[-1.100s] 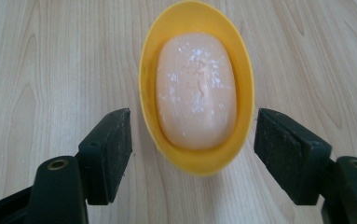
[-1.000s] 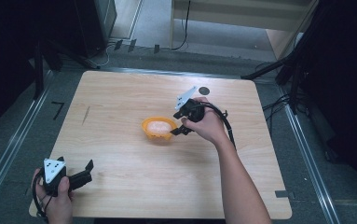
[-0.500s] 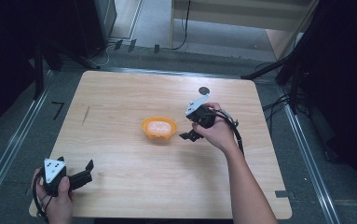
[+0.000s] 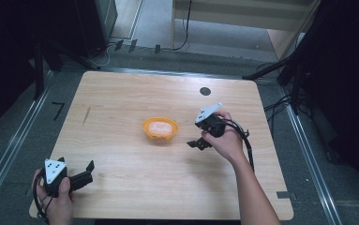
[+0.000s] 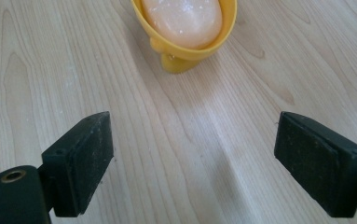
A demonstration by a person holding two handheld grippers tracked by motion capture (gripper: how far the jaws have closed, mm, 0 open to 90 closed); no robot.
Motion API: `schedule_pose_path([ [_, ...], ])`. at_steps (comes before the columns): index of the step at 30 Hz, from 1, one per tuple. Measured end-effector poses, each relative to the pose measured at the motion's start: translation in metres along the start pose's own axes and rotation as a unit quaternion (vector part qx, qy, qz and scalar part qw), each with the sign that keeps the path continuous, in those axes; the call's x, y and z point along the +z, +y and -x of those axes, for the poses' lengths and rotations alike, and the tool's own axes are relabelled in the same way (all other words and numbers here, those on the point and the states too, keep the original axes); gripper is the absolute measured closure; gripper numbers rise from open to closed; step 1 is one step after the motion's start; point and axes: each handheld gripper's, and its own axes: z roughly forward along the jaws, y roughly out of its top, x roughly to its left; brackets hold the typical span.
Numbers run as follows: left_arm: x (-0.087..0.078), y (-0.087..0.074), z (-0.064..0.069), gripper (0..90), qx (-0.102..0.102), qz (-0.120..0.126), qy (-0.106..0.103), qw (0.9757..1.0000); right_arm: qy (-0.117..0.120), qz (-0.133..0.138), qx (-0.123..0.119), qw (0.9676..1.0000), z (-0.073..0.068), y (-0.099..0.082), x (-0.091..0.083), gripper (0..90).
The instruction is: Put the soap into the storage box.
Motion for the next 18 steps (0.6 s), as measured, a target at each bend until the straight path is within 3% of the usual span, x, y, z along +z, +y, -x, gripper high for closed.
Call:
schedule_pose_path([
  [9,0.000,0.000,0.000,0.0,0.002,0.000,0.001,1.0000,-0.013,0.017,0.026,0.9994,-0.006,-0.023,-0.014,10.7],
  [18,0.000,0.000,0.001,0.0,0.003,0.000,0.003,1.0000,-0.038,0.047,0.059,0.9965,-0.015,-0.054,-0.025,10.8],
])
